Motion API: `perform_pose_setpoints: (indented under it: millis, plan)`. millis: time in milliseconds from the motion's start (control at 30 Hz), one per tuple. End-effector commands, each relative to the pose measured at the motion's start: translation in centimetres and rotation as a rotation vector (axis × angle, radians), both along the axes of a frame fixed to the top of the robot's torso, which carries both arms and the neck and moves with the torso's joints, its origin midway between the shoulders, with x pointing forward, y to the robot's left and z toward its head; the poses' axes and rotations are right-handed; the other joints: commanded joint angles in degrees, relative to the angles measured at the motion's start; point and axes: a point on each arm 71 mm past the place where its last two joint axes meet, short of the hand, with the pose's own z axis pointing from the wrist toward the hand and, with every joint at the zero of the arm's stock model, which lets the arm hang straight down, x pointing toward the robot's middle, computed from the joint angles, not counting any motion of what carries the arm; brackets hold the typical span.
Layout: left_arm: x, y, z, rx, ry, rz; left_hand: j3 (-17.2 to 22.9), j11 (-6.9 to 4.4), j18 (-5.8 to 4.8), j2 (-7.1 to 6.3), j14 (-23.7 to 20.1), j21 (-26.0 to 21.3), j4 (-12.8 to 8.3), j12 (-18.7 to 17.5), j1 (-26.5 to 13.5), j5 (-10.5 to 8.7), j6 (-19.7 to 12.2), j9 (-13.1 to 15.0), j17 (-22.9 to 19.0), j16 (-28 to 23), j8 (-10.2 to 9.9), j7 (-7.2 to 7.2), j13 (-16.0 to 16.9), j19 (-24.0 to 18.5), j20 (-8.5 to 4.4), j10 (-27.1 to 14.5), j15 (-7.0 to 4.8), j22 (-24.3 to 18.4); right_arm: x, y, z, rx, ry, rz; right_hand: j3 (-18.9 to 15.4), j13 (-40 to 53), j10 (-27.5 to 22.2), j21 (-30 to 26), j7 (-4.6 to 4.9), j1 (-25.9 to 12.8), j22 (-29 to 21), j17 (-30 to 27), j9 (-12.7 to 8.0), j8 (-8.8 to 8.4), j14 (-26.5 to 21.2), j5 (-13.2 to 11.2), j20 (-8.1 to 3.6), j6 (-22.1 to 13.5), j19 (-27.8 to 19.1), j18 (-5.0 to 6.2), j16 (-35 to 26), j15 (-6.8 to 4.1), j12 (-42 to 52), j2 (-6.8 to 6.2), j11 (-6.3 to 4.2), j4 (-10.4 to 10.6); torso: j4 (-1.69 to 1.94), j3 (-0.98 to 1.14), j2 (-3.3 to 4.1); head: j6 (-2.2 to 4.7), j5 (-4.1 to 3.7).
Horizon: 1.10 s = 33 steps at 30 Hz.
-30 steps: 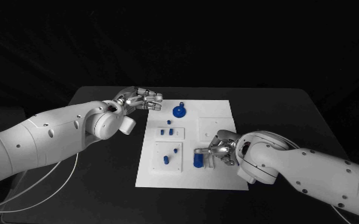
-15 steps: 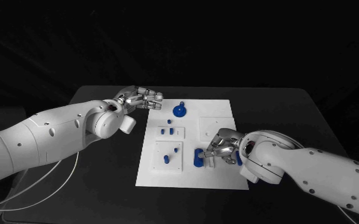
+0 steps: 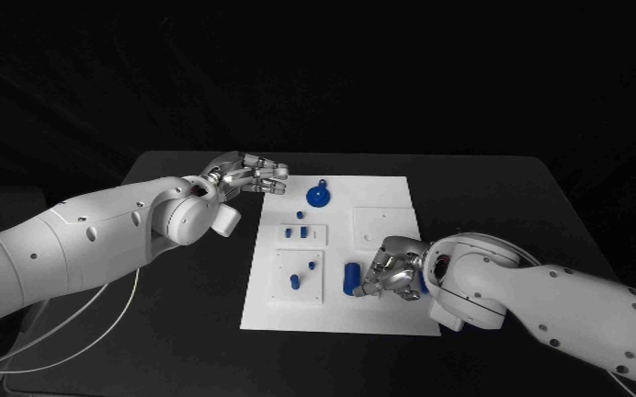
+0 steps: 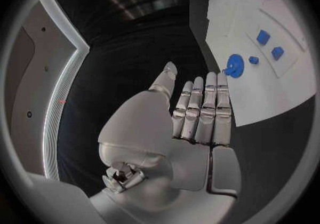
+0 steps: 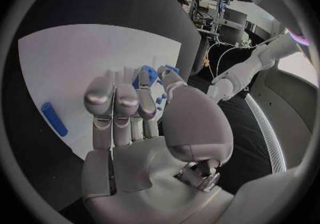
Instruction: Assemble the parts on the task board
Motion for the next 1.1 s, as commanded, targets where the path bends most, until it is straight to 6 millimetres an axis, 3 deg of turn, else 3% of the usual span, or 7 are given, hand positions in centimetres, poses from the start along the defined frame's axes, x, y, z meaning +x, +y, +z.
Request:
perform_pose_setpoints:
  millis: [33,133,233,333,567,767,1100]
  plan:
    - [-0.05,-0.22,0.06,-0.01,0.0,-0.018,0.0,-0.01,-0.98,0.1,-0.4,-0.2,0.2,0.1,-0.6,0.06,0.1,0.0,0.1,-0.2,-0.1,0.05,0.1,-0.2,0.05,-0.4,0.08,-0.1,-0.27,0.14,-0.23,-0.033,0.015,0.032,-0.3,0.2,0.2,0.1,-0.37,0.1,0.2,0.1,3.6,0.31,0.1,-1.6,-0.32,-0.2,3.4,-0.53,0.1,-0.58,0.2,-0.44,-0.5,0.8,-0.02,-0.02,0.0,-0.07,0.0]
    - [-0.06,-0.23,0.07,-0.011,-0.001,-0.018,0.0,-0.01,-0.98,0.1,-0.4,-0.2,0.2,0.1,-0.6,0.06,0.1,0.0,0.1,-0.2,-0.1,0.05,0.1,-0.2,0.05,-0.4,0.08,-0.1,-0.23,0.06,-0.32,-0.048,0.009,0.016,-0.3,0.3,0.3,0.1,-0.66,0.3,0.3,0.1,10.5,0.15,0.1,-2.1,-0.55,-0.5,3.4,-0.66,0.0,-0.78,0.0,-0.47,-0.78,1.4,0.02,-0.03,0.02,-0.14,-0.03]
    - [-0.06,-0.21,0.08,-0.011,-0.002,-0.017,0.0,-0.03,-0.98,0.16,-0.4,-0.2,0.4,0.1,-0.7,0.07,0.2,0.0,0.1,-0.2,-0.1,0.04,0.1,-0.2,0.05,-0.3,0.07,-0.1,-0.16,-0.05,-0.38,-0.065,-0.003,0.006,0.7,1.7,1.5,-0.2,-1.52,0.4,0.2,-0.1,12.7,0.54,0.1,-2.8,-0.69,0.5,3.4,-0.72,-0.3,-1.09,2.3,1.44,-1.3,0.7,0.0,-0.02,0.02,-0.14,-0.04]
    - [-0.05,-0.19,0.08,-0.011,-0.003,-0.016,0.0,-0.03,-0.98,0.18,-0.4,-0.2,0.4,0.1,-0.8,0.08,0.2,0.0,0.1,-0.2,-0.1,0.03,0.1,-0.2,0.05,-0.3,0.07,-0.1,-0.1,-0.07,-0.43,-0.076,-0.009,-0.001,1.6,2.2,1.8,-0.3,-1.91,-1.4,0.0,-0.3,18.5,0.35,0.2,-2.1,-0.97,0.0,3.4,-0.97,-0.5,-1.28,3.0,2.81,-1.54,-1.8,-0.04,0.01,0.01,-0.17,-0.01]
    - [-0.05,-0.21,0.1,-0.013,-0.005,-0.014,-0.1,-0.02,-0.99,0.37,-0.4,-0.2,0.9,0.1,-1.1,0.13,0.2,0.0,0.1,-0.2,-0.1,0.01,0.1,-0.2,0.05,-0.3,0.08,-0.1,0.03,0.13,-0.52,-0.085,-0.014,-0.015,2.6,2.1,1.8,-0.6,-2.25,-3.7,-0.4,-0.7,27.6,0.26,0.1,-1.7,-1.09,-0.8,3.4,-1.11,-0.7,-1.41,2.7,5.15,-1.78,-5.9,-0.03,0.08,0.01,-0.16,-0.02]
    - [-0.05,-0.17,0.11,-0.015,-0.006,-0.011,-0.1,-0.02,-1.0,0.44,-0.4,-0.3,1.3,0.1,-1.3,0.18,0.2,0.0,0.1,-0.2,-0.1,0.01,0.1,-0.2,0.05,-0.3,0.08,-0.1,0.25,0.09,-0.61,-0.084,-0.02,-0.036,5.1,2.0,1.8,-0.6,-2.3,-7.3,-0.6,-0.9,31.2,0.3,0.1,-3.1,-1.13,-1.1,3.4,-1.07,-0.7,-1.44,2.7,7.64,-1.82,-4.9,-0.1,0.04,-0.02,-0.05,-0.11]
    - [-0.05,-0.13,0.11,-0.016,-0.004,-0.01,-0.1,-0.02,-1.0,0.45,-0.4,-0.3,1.7,0.1,-1.3,0.09,0.2,0.0,0.1,-0.2,-0.1,0.0,0.1,-0.2,0.06,-0.4,0.09,-0.1,0.36,-0.14,-0.79,-0.096,-0.009,-0.041,8.5,1.9,1.7,-0.6,-2.29,-9.1,-0.9,-1.2,33.6,0.26,0.1,-3.8,-1.14,-1.3,3.4,-1.06,-0.7,-1.47,2.6,7.56,-1.85,-5.3,0.01,0.06,0.02,-0.12,-0.26]
